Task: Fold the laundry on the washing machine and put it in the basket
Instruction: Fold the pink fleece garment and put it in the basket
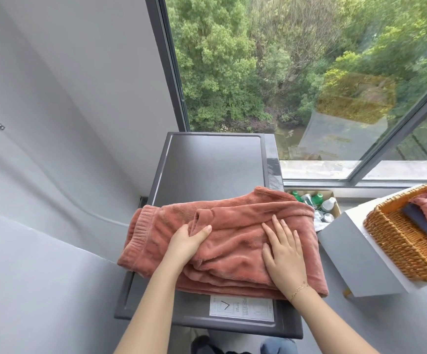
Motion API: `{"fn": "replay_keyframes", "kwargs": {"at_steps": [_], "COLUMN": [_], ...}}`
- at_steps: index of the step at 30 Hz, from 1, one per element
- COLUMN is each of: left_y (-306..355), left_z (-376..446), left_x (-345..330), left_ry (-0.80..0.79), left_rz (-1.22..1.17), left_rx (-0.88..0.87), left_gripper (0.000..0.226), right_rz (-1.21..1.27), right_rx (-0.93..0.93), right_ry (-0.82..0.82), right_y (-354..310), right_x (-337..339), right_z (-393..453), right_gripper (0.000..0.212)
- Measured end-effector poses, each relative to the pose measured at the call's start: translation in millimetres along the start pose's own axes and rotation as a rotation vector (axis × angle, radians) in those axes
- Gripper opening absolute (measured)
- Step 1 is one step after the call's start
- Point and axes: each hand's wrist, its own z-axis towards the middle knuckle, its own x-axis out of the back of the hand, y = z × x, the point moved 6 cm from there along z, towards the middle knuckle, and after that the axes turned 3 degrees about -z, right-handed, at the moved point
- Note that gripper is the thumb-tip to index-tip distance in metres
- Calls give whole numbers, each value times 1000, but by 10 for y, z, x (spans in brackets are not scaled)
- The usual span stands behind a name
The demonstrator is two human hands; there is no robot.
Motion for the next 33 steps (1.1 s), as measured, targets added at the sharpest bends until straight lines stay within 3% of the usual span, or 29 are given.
{"fn": "replay_keyframes", "kwargs": {"at_steps": [6,10,13,16,18,21,22,24,26,27,29,33], "left_y": [520,536,226,-260,-429,-273,-116,272,408,357,66,-345], "left_z": [-284,-289,-84,150,262,174,84,-143,-247,-255,-118,162], "left_x": [399,959,1261,1220,1153,1136,1100,804,263,45,-65,328], "left_ry": [-26,54,142,107,139,410,549,725,551,421,272,388], "left_rz": [-172,-243,-116,70,207,627,746,805,816,838,904,913], "left_rx": [-213,-219,-123,82,129,105,15,-337,-671,-720,-614,-493], "left_gripper": [21,25,34,57,66,68,65,56,44,40,47,58], "right_rz": [98,104,52,-112,-174,-178,-180,-189,-190,-190,-201,-261], "right_rx": [102,184,159,141,129,110,111,114,122,126,129,23], "right_ry": [179,244,141,-41,-86,-84,-79,-85,-85,-87,-90,-29], "right_y": [-285,-624,-671,-570,-513,-504,-507,-515,-521,-517,-470,-126], "right_x": [376,543,302,-99,-228,-228,-224,-230,-243,-244,-227,-79], "right_z": [77,191,258,199,168,205,207,210,213,213,214,164], "right_gripper": [47,47,49,53,54,55,55,55,55,55,55,60]}}
